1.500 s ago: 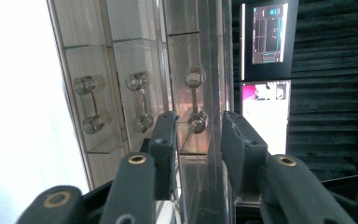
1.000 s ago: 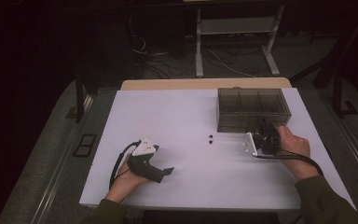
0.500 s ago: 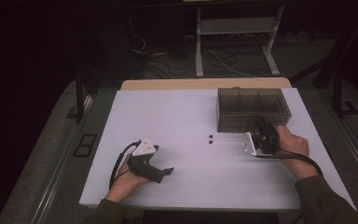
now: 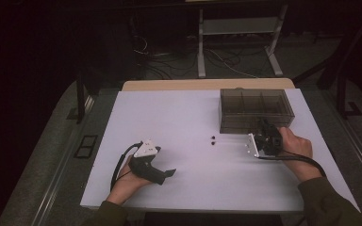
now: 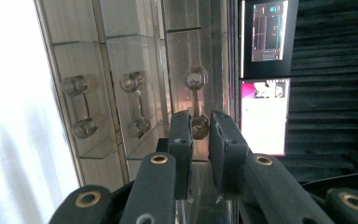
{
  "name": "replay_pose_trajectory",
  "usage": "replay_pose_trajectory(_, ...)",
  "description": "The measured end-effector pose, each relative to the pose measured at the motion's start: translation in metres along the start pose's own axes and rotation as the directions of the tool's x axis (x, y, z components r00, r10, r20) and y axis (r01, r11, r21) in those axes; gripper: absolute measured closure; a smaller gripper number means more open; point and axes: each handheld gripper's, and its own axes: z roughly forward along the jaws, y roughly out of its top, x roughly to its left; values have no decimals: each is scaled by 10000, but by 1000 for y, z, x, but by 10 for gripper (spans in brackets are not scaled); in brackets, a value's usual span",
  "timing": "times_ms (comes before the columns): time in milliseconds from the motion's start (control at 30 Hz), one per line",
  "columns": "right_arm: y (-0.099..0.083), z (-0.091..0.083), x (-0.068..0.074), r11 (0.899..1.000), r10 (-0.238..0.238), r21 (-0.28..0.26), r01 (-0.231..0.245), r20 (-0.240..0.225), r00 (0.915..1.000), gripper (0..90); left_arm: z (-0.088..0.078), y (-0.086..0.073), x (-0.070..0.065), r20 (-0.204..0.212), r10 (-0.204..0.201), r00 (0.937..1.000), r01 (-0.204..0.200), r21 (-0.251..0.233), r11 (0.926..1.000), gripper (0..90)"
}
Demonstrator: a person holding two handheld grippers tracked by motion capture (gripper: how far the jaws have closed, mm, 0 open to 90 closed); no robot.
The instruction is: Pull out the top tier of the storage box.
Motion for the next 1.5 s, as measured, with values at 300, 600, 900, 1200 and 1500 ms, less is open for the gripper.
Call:
replay_pose_trajectory(300, 0, -5, 1, 9999, -150, -16, 150, -2, 9999, 785, -1, 0, 0, -18, -21, 10000, 21, -3, 10000, 0)
replay_pose_trajectory(600, 0, -10, 2, 9999, -108, -25, 108, -31, 9999, 785, -1, 0, 0, -25, -21, 10000, 21, 7, 10000, 0)
replay_pose_trajectory(900, 0, -14, 2, 9999, -154, -39, 153, -45, 9999, 785, -1, 0, -1, -26, -3, 10000, 3, 1, 10000, 0)
replay_pose_trajectory(1200, 1, -22, 4, 9999, -127, -53, 127, -55, 9999, 785, -1, 0, -1, -11, -39, 10000, 39, -24, 10000, 0)
replay_pose_trajectory(1500, 1, -30, 5, 9999, -150, -63, 149, -58, 9999, 785, -1, 0, -2, -14, -42, 10000, 42, -40, 10000, 0)
